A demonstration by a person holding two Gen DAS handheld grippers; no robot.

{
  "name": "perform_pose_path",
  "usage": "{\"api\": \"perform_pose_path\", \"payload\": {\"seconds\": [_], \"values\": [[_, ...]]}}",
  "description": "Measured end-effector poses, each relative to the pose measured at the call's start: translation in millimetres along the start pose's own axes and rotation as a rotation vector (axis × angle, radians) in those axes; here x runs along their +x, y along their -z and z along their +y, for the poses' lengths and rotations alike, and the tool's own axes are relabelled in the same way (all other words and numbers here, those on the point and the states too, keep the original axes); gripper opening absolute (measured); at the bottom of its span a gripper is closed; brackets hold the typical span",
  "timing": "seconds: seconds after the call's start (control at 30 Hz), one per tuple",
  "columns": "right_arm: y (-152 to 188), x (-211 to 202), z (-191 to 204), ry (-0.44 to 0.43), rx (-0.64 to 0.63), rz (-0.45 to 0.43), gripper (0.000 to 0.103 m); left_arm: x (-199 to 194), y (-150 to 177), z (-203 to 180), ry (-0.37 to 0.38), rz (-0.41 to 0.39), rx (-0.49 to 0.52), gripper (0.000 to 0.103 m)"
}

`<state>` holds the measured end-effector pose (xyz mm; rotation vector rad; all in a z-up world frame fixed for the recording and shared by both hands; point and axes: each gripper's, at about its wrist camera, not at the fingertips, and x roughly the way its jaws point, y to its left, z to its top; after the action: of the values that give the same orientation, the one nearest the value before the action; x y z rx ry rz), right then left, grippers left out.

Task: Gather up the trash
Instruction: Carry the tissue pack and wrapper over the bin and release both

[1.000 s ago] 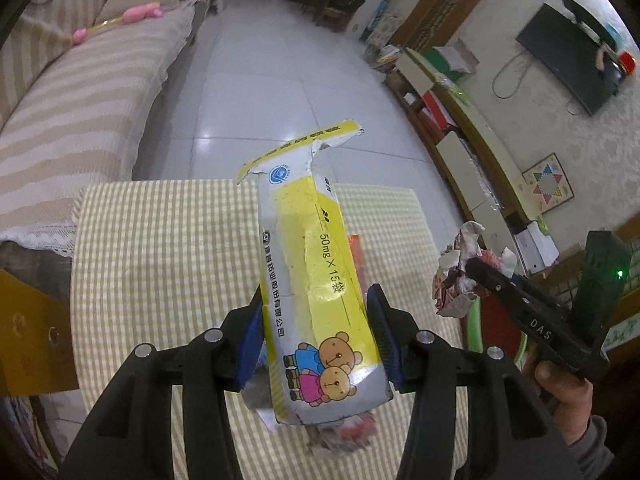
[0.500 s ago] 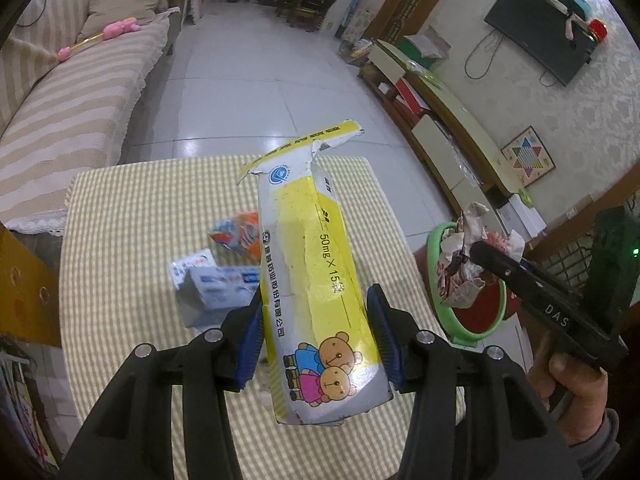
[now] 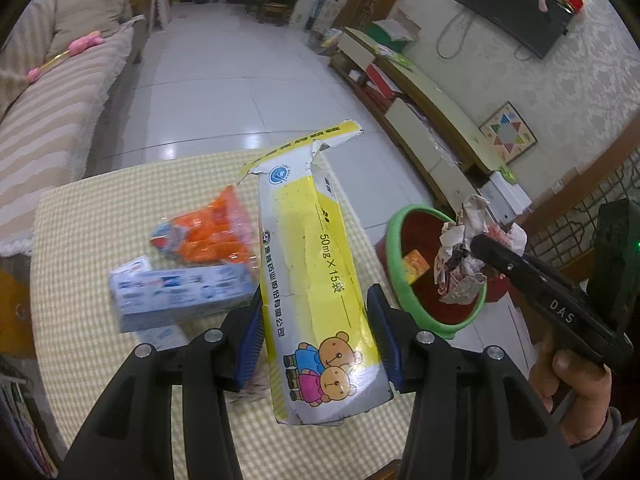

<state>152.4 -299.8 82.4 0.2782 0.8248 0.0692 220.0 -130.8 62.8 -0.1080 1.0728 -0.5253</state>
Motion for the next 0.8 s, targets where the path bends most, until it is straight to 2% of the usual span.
{"api": "perform_pose_path", "payload": {"seconds": [0.47,0.8], "values": [[-1.6,-20.8,-95.0,0.083,0.119,-0.037,0.027,50.5,-22.9,-86.0,0.073,0.051,0.124,0.046],[6.2,-24.2,-154.3,0.133,0.192,-0.030,0.027,92.7,-36.0,-141.8,0.136,0.093,0.187,0.047]]}}
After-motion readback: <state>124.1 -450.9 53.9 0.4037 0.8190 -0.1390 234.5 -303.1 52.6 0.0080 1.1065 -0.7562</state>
